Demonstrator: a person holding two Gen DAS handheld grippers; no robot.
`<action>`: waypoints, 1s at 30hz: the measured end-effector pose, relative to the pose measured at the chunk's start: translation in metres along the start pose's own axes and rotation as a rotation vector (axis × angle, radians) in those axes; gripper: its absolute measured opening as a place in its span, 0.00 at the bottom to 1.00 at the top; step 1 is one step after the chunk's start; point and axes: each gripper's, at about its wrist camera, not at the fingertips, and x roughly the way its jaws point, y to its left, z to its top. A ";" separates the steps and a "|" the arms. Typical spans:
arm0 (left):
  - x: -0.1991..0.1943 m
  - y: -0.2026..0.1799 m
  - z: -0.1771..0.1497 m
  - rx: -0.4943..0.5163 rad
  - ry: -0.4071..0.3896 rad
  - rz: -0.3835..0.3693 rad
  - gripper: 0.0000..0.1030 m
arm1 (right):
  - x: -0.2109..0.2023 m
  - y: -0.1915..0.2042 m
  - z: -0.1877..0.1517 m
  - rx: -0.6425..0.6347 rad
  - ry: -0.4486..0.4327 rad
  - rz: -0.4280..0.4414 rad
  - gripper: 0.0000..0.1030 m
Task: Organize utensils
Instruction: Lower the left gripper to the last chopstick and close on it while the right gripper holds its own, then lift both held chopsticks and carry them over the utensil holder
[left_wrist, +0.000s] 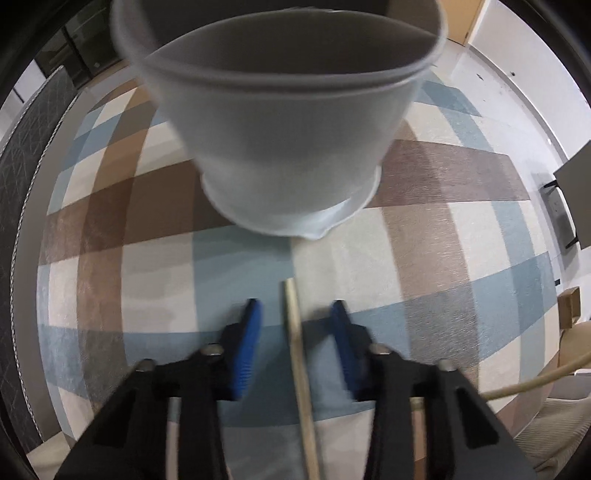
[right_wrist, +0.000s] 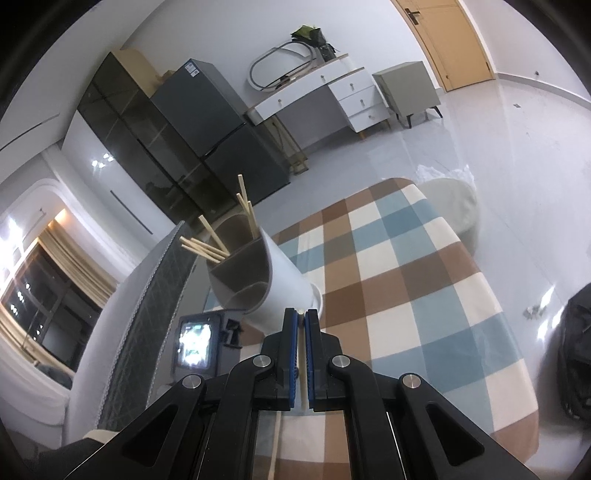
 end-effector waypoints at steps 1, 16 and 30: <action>0.000 -0.004 0.000 0.012 0.005 -0.005 0.10 | 0.000 -0.001 0.001 0.005 0.001 0.001 0.03; -0.075 0.009 -0.026 -0.009 -0.221 -0.064 0.01 | -0.001 0.001 -0.004 -0.008 -0.001 -0.028 0.03; -0.131 0.022 -0.033 -0.049 -0.416 -0.157 0.01 | -0.003 0.036 -0.023 -0.150 -0.032 -0.051 0.03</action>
